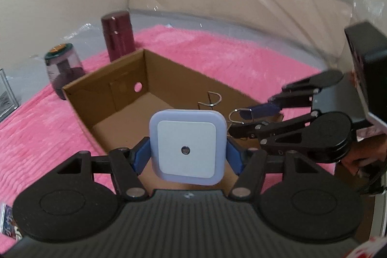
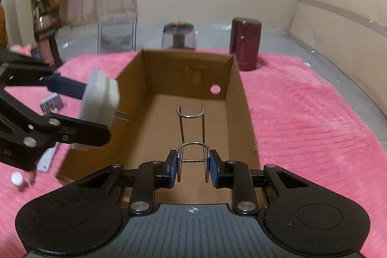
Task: Organize rigid objects
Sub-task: 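Lift the night light with the left tool and carry it over the cardboard box, then open the left tool to drop the night light into the box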
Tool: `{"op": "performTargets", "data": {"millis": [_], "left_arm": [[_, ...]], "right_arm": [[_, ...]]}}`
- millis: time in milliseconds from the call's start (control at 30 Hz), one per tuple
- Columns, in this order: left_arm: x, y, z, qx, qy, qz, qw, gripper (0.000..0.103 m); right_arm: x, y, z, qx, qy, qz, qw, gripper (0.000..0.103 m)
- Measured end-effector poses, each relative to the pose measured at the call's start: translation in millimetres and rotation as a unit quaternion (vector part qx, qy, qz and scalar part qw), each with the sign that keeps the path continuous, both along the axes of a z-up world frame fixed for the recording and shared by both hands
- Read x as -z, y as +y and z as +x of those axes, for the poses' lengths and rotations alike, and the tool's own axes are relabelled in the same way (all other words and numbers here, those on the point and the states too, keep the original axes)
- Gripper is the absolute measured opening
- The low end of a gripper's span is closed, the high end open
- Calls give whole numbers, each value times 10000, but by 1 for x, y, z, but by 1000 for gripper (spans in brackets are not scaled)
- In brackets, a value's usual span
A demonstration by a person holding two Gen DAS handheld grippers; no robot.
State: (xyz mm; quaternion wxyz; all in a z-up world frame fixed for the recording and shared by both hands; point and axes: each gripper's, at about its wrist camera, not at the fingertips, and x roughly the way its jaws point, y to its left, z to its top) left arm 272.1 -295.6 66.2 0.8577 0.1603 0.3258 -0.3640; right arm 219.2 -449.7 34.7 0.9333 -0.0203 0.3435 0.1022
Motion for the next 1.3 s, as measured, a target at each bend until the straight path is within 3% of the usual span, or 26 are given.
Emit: {"op": "performTargets", "data": {"millis": [233, 633, 1300], "left_arm": [[26, -18, 22, 180, 223, 593, 9978, 61], [51, -28, 40, 369, 541, 1112, 9916, 61], [60, -26, 41, 318, 691, 1106, 9910, 61]], "right_arm": [[18, 0, 17, -222, 305, -248, 9990, 24], [27, -1, 33, -310, 541, -300, 9976, 24], [31, -1, 40, -354, 652, -293, 9968, 24]]}}
